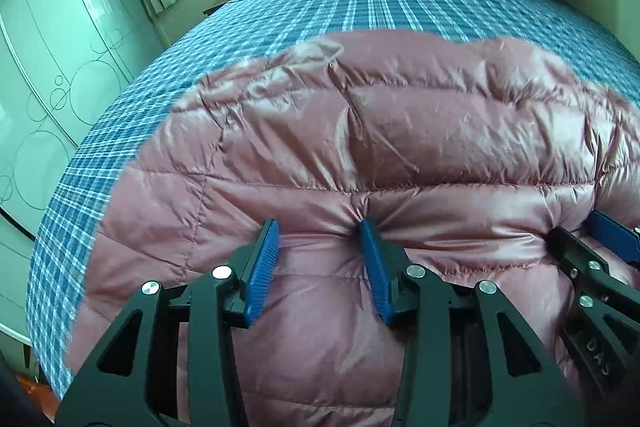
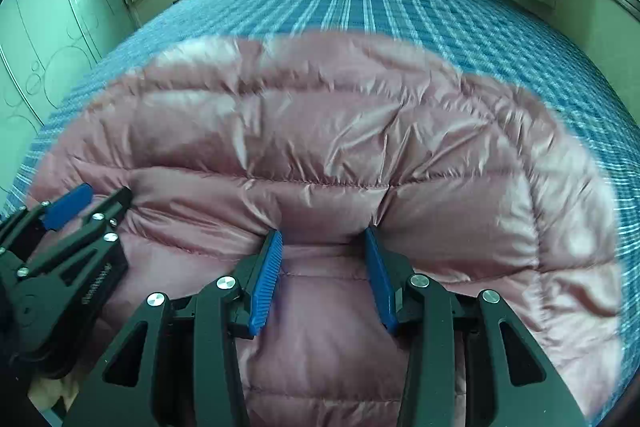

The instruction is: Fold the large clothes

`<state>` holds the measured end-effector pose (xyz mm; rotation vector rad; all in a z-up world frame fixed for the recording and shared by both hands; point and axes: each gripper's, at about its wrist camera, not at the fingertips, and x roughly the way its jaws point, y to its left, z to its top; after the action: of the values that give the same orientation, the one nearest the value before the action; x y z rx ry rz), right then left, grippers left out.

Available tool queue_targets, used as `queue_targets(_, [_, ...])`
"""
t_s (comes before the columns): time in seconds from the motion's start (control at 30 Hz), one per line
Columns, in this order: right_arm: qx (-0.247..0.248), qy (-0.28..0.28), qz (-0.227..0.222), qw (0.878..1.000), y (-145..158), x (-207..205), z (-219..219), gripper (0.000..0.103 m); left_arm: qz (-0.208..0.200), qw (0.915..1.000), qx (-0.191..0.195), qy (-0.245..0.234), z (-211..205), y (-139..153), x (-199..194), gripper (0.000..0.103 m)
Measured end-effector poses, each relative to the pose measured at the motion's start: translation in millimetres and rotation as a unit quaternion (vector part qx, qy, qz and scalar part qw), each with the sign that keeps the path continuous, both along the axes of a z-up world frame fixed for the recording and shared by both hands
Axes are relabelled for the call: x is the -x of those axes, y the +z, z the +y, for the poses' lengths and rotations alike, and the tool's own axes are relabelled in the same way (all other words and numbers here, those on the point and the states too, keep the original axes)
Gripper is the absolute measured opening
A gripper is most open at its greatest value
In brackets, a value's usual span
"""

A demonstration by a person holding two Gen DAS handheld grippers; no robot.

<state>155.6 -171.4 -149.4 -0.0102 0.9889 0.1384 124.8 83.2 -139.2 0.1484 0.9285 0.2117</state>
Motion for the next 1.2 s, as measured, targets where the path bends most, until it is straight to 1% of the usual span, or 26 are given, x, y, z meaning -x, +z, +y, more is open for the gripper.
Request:
queue_targets(0.03, [0.001,0.000,0.003,1.000,-0.9,-0.9,0.5,0.043,0.002,1.0000,-0.005,-0.004,-1.0,0.3,0.0,0.040])
queue_targets(0.07, [0.003,0.001,0.005,1.000,1.4,-1.2,1.6,0.043,0.004,0.9999,-0.005,-0.009,-1.7,3.2,0.1,0.036])
queue_targets(0.1, [0.004,0.003,0.009,1.000,6.2,-2.2,1.8,0.043,0.005,0.9999,-0.002,-0.012,-1.5,8.7,0.5,0.034])
queue_targets(0.13, [0.000,0.004,0.008,1.000,11.0,-4.4,1.9,0.043,-0.005,0.9999,0.007,-0.008,0.4,19.1,1.3,0.034])
queue_targets(0.2, [-0.012,-0.004,-0.008,1.000,24.1,-10.8,-0.8,0.043,-0.033,0.9994,0.015,-0.005,-2.0,36.6,0.0,0.034])
queue_targets(0.3, [-0.016,-0.010,-0.024,1.000,33.6,-25.9,-0.1,0.043,-0.047,0.9988,0.011,-0.009,-9.1,43.6,-18.9,0.036])
queue_targets(0.37, [-0.022,-0.010,-0.029,0.999,31.6,-38.2,3.6,0.043,-0.036,0.9993,0.007,-0.009,-12.4,34.2,-34.2,0.036])
queue_targets(0.4, [-0.017,-0.010,-0.029,0.999,25.2,-43.9,5.0,0.043,-0.022,0.9997,0.005,-0.011,-14.6,26.2,-42.1,0.036])
queue_targets(0.43, [-0.010,-0.008,-0.018,1.000,15.8,-50.3,7.5,0.043,0.003,0.9999,0.002,-0.014,-16.9,11.3,-53.0,0.036])
queue_targets(0.47, [-0.008,-0.005,-0.003,1.000,5.5,-57.3,10.5,0.043,0.013,0.9998,-0.003,-0.013,-18.2,2.5,-59.1,0.036])
queue_targets(0.5, [-0.008,-0.004,0.007,1.000,-1.3,-61.7,12.6,0.043,0.012,0.9998,-0.005,-0.014,-19.0,3.5,-59.2,0.035])
queue_targets(0.53, [-0.010,-0.005,0.006,1.000,-1.3,-61.5,12.7,0.043,0.011,0.9998,-0.001,-0.015,-18.3,7.5,-57.9,0.035])
queue_targets(0.63, [-0.025,-0.007,-0.012,1.000,19.8,-48.8,9.8,0.043,-0.017,0.9991,0.038,-0.010,-8.2,28.9,-43.5,0.035])
queue_targets(0.7, [-0.036,-0.004,-0.024,0.999,28.9,-39.8,10.1,0.043,-0.026,0.9988,0.042,-0.006,-3.0,33.6,-38.6,0.036])
queue_targets(0.77, [-0.034,0.000,-0.022,0.999,25.0,-36.2,16.0,0.043,-0.021,0.9987,0.045,0.002,2.0,27.0,-40.0,0.036])
queue_targets(0.8, [-0.029,0.003,-0.017,0.999,19.0,-34.4,19.5,0.043,-0.004,0.9989,0.046,0.005,4.0,16.4,-43.9,0.036])
queue_targets(0.83, [-0.022,0.006,-0.008,1.000,10.3,-36.1,23.0,0.043,0.003,0.9988,0.048,0.007,4.6,8.1,-46.1,0.036])
queue_targets(0.87, [-0.018,0.005,-0.005,1.000,0.2,-38.4,25.8,0.043,-0.002,0.9989,0.046,0.007,4.5,3.0,-46.4,0.036])
queue_targets(0.9, [-0.017,0.004,-0.010,1.000,-4.0,-40.1,26.4,0.043,-0.008,0.9993,0.035,0.004,2.0,-0.6,-46.3,0.036])
queue_targets(0.97, [-0.015,0.000,-0.017,1.000,-9.0,-39.6,27.6,0.043,-0.013,0.9998,0.018,0.003,-2.9,-5.6,-46.1,0.036])
queue_targets(1.03, [-0.005,-0.001,-0.023,1.000,-11.8,-39.8,30.0,0.043,-0.019,0.9998,0.009,0.004,-4.9,-10.6,-46.5,0.036])
queue_targets(1.2, [-0.001,-0.003,-0.037,0.999,-15.6,-37.4,30.0,0.043,-0.027,0.9995,0.017,0.005,-4.5,-12.3,-41.3,0.036])
